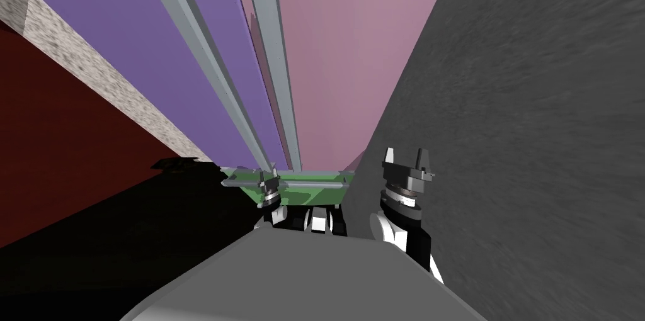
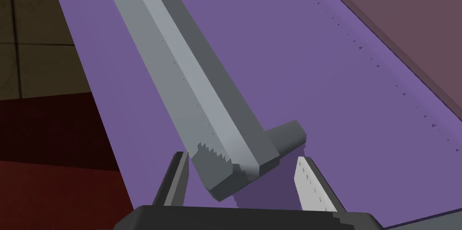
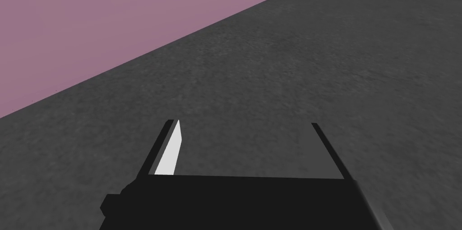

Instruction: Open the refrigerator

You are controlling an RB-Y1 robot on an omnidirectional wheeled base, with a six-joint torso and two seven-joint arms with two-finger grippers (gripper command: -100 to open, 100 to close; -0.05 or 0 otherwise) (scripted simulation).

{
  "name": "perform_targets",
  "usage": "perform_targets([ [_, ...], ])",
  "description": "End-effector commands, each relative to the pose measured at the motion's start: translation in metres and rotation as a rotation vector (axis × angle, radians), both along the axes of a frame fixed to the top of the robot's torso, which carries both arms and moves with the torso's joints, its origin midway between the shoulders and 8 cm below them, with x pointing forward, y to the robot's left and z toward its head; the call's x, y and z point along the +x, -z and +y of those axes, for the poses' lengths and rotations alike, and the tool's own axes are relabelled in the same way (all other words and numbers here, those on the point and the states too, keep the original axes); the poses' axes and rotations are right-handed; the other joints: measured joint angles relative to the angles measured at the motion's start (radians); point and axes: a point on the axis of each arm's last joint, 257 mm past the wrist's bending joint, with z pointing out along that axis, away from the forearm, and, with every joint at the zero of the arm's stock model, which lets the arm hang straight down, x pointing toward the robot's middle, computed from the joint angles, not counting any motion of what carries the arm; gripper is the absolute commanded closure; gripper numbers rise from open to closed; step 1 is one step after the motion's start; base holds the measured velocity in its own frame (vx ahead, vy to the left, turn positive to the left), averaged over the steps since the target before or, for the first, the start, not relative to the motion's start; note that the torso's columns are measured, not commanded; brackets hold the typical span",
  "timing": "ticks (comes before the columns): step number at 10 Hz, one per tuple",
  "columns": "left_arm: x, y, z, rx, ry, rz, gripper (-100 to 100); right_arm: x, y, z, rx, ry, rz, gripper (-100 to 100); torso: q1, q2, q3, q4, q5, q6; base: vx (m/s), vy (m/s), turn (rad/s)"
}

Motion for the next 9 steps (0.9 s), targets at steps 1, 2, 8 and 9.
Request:
perform_targets([
  [1, -0.009, 0.003, 0.0, 0.0, -0.004, -0.001, 100, 0.0, 0.0, 0.0, 0.0, 0.0, 0.0, 0, 0.0, 0.0, 0.0, 0.0, 0.0, 0.0, 0.021, -0.002, 0.002],
  [2, 0.005, -0.002, -0.014, -0.001, 0.077, -0.005, 100, 0.0, 0.0, 0.0, 0.0, 0.0, 0.0, 0, 0.0, 0.001, 0.001, 0.001, 0.0, 0.0, -0.18, 0.084, 0.014],
  [8, 0.033, -0.01, -0.045, -0.003, 0.238, -0.001, 100, 0.0, 0.0, 0.0, 0.0, 0.0, 0.0, 0, 0.003, 0.003, 0.0, 0.008, -0.006, -0.006, -0.183, 0.124, -0.004],
  [9, 0.033, -0.01, -0.045, -0.003, 0.238, -0.001, 100, 0.0, 0.0, 0.0, 0.0, 0.0, 0.0, 0, 0.006, 0.003, 0.0, 0.009, -0.007, -0.005, -0.129, 0.121, -0.031],
])
